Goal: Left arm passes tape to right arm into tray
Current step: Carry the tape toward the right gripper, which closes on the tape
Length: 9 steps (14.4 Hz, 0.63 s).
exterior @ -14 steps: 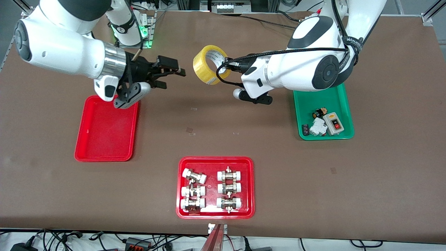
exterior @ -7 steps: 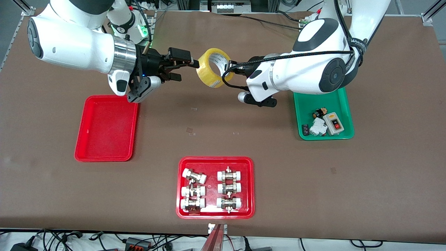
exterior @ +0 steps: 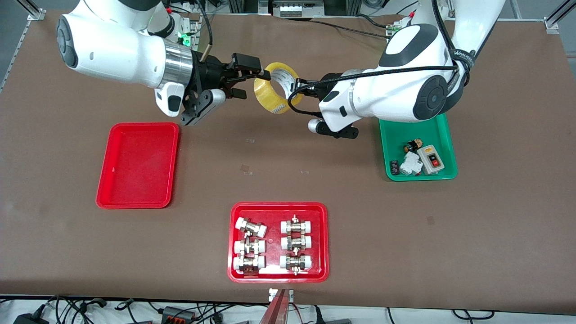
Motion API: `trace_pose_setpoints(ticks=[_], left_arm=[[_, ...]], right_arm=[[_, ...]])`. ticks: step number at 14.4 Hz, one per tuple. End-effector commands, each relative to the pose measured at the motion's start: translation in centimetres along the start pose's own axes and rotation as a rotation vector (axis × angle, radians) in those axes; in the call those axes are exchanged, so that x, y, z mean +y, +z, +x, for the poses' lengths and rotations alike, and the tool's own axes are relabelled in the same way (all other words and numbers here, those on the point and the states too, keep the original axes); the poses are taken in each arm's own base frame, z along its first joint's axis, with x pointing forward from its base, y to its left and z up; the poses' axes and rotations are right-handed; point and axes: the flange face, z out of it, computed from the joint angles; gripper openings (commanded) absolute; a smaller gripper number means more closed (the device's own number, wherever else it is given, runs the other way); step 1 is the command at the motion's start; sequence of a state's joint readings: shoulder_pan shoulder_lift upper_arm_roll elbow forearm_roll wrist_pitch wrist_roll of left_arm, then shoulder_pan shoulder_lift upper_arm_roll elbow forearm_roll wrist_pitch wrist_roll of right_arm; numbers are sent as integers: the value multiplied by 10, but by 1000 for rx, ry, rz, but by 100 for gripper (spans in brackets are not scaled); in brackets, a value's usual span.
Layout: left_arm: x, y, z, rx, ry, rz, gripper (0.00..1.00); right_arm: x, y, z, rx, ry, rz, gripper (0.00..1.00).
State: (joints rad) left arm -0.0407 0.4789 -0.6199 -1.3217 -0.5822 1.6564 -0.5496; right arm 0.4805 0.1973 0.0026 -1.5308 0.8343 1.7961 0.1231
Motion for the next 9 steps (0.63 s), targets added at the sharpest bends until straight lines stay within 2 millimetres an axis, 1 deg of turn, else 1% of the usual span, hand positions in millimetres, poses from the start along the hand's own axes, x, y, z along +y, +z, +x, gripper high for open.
trace_pose_setpoints(ticks=[1,3,9], left_arm=[[4,-10,-4,-18,7,-24,0],[5,-11,-5,-15,17,-25,0],[5,-10,-5,-19,16,-23,0]], right_arm=[[-10,7,-3,0,3,5,100],[-4,14,1,-10,13,-1,100],[-3,15,3,-10,17,5,100]])
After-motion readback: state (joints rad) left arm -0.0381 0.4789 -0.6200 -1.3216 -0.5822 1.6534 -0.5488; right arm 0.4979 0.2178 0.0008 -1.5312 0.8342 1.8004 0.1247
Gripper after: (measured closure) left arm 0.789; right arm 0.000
